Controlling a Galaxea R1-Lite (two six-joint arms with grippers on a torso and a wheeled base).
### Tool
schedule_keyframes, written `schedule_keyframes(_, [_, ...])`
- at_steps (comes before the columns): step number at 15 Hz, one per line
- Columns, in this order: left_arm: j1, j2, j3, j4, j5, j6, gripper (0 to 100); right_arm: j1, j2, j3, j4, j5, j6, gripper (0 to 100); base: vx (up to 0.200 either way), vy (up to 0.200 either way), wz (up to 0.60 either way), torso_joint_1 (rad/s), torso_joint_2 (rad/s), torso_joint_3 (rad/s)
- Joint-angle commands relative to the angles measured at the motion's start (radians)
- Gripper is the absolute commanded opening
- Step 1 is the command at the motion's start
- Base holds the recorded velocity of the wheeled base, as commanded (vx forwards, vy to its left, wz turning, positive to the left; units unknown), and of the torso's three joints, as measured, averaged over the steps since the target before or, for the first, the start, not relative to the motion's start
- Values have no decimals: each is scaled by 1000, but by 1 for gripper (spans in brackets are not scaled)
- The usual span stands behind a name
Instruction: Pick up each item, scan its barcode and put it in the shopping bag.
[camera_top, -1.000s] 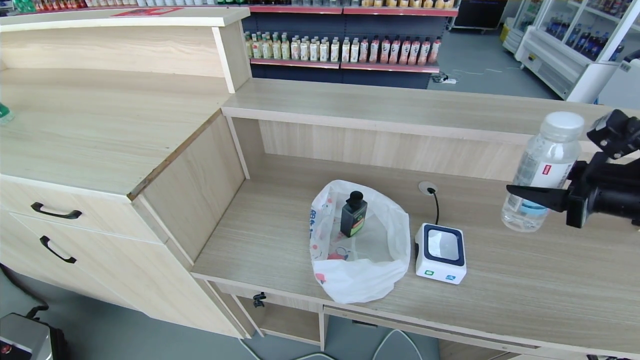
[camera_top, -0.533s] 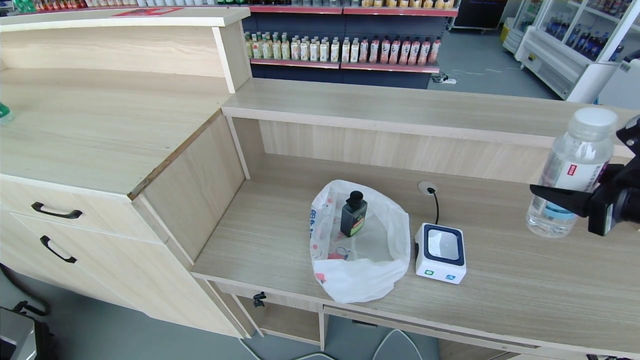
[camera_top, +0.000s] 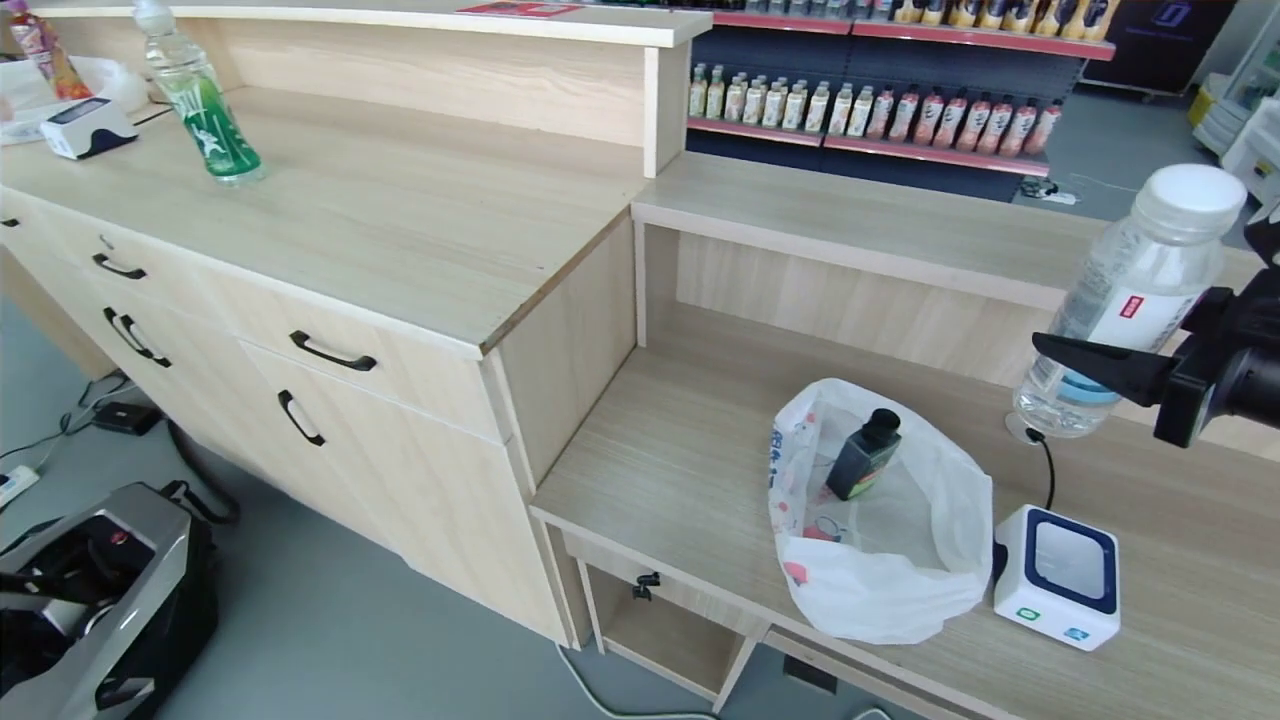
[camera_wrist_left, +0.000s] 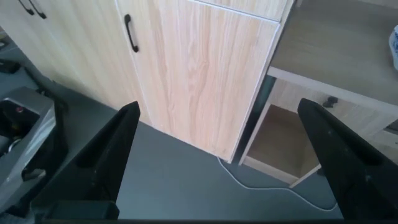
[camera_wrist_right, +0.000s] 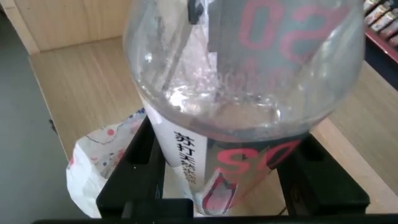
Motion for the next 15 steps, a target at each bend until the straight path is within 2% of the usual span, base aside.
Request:
schedule_keyframes(1, [0, 0, 0, 0, 0, 0, 100, 17, 40, -2, 1, 8, 11, 0, 0, 0, 0, 0, 0, 0])
schedule_keyframes(6, [0, 0, 0, 0, -2, 0, 100, 41, 201, 54, -96, 17, 31, 0, 0, 0, 0, 0, 0, 0])
schedule_keyframes(11, [0, 0, 0, 0, 0, 0, 100, 35, 304, 180, -274, 130, 43, 0, 0, 0, 0, 0, 0, 0])
schedule_keyframes(15, [0, 0, 0, 0, 0, -1, 100, 25, 379, 268, -420, 132, 36, 0, 0, 0, 0, 0, 0, 0])
